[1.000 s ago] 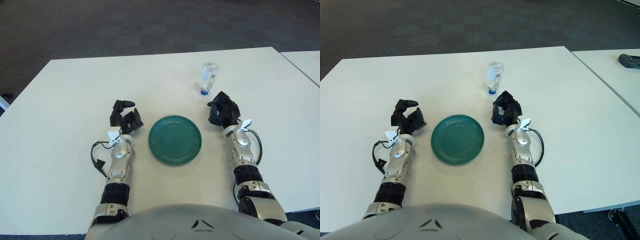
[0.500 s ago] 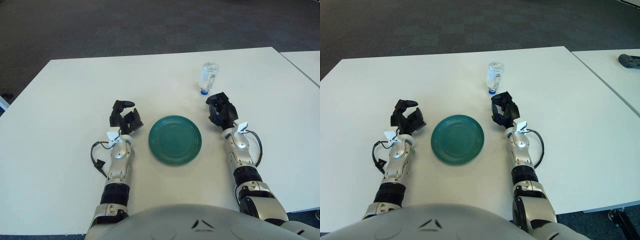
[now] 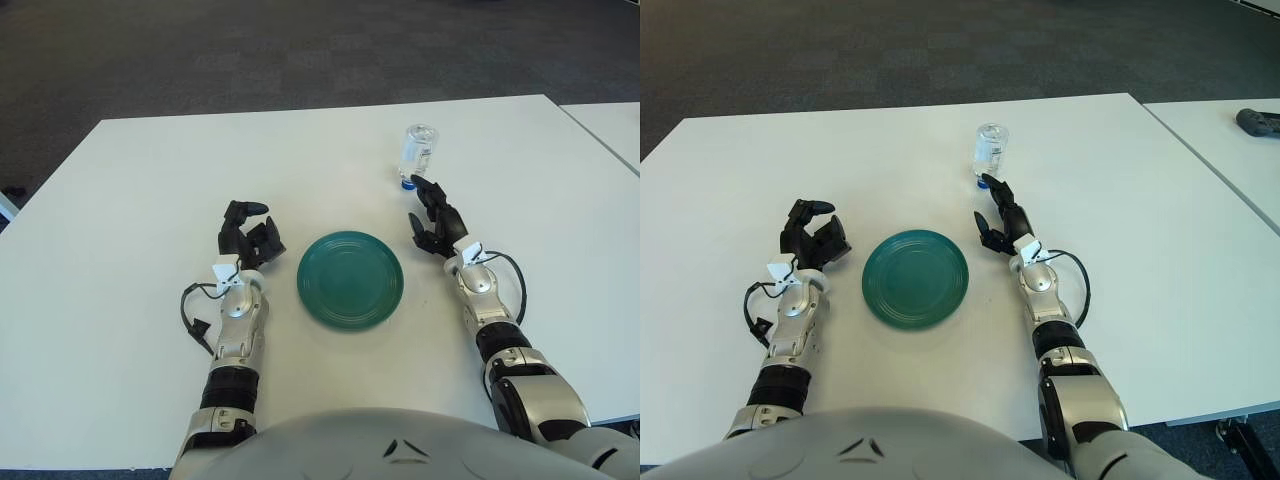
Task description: Put the bottle into the plate.
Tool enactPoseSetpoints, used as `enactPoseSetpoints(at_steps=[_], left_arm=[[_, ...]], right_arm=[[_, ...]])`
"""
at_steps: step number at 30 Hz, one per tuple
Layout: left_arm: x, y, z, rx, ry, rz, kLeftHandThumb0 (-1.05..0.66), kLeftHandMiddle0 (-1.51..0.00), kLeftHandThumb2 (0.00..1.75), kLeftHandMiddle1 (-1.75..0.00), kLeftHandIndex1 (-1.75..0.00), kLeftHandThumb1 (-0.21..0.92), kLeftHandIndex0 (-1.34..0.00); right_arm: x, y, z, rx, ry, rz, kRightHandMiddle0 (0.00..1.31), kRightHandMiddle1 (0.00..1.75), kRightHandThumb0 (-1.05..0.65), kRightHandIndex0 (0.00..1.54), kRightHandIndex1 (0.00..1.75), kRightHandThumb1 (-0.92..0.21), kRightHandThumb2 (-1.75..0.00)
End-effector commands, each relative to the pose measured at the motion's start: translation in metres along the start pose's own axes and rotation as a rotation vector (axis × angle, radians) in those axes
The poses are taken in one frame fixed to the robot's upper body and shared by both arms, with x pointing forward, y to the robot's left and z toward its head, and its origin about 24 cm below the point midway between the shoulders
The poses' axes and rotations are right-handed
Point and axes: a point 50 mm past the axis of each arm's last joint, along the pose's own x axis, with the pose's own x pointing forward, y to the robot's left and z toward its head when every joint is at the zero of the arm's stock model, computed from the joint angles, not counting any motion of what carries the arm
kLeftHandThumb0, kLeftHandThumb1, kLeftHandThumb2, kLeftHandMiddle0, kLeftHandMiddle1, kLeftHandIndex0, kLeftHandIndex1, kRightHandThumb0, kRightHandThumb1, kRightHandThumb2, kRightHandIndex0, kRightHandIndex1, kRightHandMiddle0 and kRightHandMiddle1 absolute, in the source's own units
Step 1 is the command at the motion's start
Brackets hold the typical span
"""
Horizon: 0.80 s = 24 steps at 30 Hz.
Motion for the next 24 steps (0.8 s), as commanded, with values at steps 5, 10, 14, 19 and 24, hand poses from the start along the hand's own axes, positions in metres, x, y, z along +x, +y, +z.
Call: enactPoseSetpoints(at_steps=[5,10,14,19,24], left_arm=[[-0.0027,-0.0036,-0.002,-0.033,0.004,0.002,-0.47,-1.26,1.25,-1.75,-1.75,0.37,-0.58],[-0.0028,-0.0028,-0.0022,-0.032,0.005,0.002,-0.46,-1.25,1.25,-1.75,-1.75,0.37,-0.57],[-0.0027,-0.0028,-0.0024,-0.033,0.006,0.004,-0.46,-1.25,1.24,-1.75,-1.75,0.37,-0.57],[-0.0033,-0.0021,-0.0025,-0.034,0.007,0.005,-0.46,-1.25,1.24,-1.75,-1.75,0.38,-0.57],[-0.0035,-0.0013,-0.0024,-0.037,0.008,0.007,-0.46,-1.25,1.24,-1.75,-1.75,0.38,-0.57]], right_arm=[[-0.0025,-0.0022,-0.0083,0.025,0.044,0.025,0.0,0.0,-1.05,0.0,0.0,-0.92,-0.71],[-0.0015,-0.0042,-0.0099,0.023,0.05,0.048,0.0,0.0,-1.05,0.0,0.0,-0.92,-0.69],[-0.0017,-0.0055,-0.0107,0.017,0.051,0.069,0.0,0.0,-1.05,0.0,0.0,-0.92,-0.67],[-0.0027,-0.0063,-0.0113,0.021,0.048,0.087,0.0,0.0,-1.05,0.0,0.0,-0.92,-0.64],[-0.0033,-0.0075,-0.0113,0.022,0.044,0.105,0.0,0.0,-1.05,0.0,0.0,-0.92,-0.63]])
